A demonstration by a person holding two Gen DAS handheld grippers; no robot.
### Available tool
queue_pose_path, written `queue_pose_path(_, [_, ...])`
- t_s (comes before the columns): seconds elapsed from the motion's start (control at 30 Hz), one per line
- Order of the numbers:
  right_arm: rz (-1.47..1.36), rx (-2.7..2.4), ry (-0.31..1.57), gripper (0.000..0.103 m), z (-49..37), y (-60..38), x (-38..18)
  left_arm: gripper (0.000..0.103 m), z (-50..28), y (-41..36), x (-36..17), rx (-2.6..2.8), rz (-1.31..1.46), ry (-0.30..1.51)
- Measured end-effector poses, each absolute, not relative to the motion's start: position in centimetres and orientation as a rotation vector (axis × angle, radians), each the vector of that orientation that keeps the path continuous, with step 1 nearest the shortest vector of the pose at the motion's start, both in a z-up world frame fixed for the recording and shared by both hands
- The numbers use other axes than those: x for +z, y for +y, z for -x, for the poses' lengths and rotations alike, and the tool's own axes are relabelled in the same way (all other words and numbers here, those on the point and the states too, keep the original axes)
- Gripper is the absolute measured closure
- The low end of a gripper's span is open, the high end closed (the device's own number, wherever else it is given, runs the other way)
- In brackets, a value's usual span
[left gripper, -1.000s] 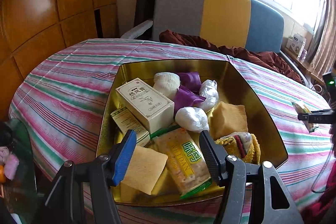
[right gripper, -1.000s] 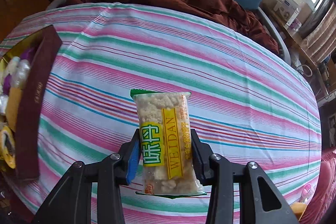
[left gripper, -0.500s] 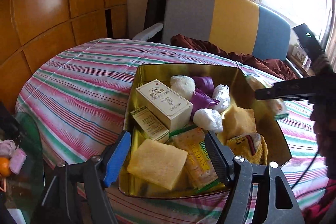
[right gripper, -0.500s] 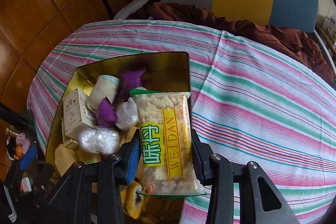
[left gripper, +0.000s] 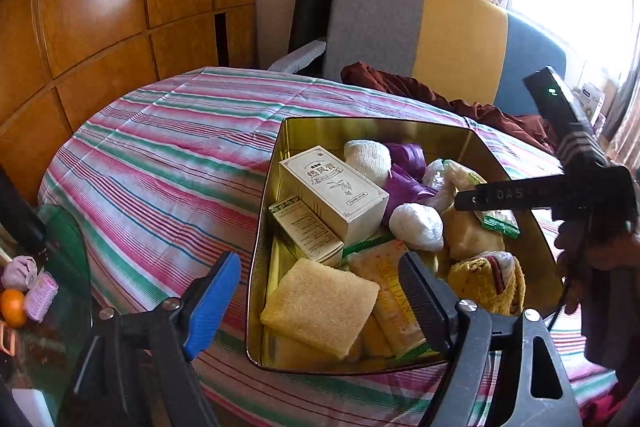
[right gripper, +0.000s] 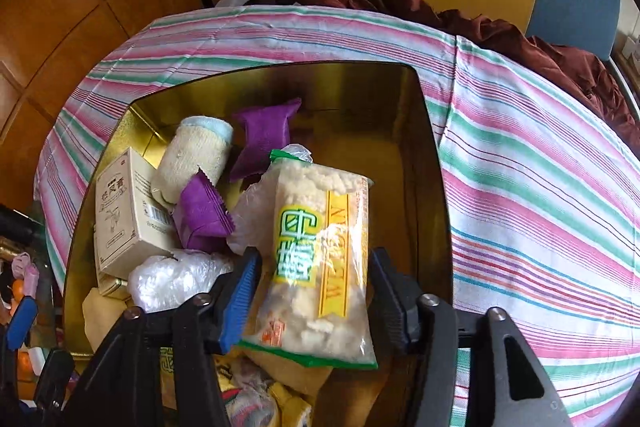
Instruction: Organize objects
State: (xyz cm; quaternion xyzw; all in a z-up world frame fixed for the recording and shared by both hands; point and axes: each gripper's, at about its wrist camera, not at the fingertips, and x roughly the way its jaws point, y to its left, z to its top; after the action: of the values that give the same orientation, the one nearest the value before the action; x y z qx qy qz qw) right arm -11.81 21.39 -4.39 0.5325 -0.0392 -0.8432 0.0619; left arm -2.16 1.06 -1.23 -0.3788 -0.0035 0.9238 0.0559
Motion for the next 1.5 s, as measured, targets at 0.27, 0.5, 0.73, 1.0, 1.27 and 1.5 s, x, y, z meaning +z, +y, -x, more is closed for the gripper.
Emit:
queue_pose_path(0.27, [-1.446, -2.699, -0.121, 0.041, 7.5, 23.0, -1.6, 0.005, 1.2, 2.0, -0.5, 2.821, 1.107, 0.021])
queue_pose_path(0.5, [-1.343, -2.87, -0.063, 0.041, 2.6, 23.3, -0.7, 0.0, 0.1, 2.7, 0.1, 2.841, 1.082, 0.014])
queue_pose_path(0.73, [-1.314, -2.953, -0.077, 0.041, -0.7, 23.4, -1.2, 0.0, -1.4, 3.5, 0.3, 2.87, 1.066, 0.032])
queue_pose_path(1.0, [-1.292, -2.953, -0.036, 0.041, -1.9, 22.2, -1.5, 0.0, -2.1, 3.8, 0.4, 2.866, 1.072, 0.048])
queue_pose_path(1.27, [-1.261, -2.946, 0.006, 0.041, -2.3, 20.9, -1.3, 0.0, -2.6, 3.6, 0.7, 2.881, 1.04, 0.038])
queue_pose_path(1.5, [-1.261, -2.946, 0.012, 0.041, -2.2, 20.8, -1.2, 0.0, -2.5, 3.4, 0.8, 2.88, 1.043, 0.032])
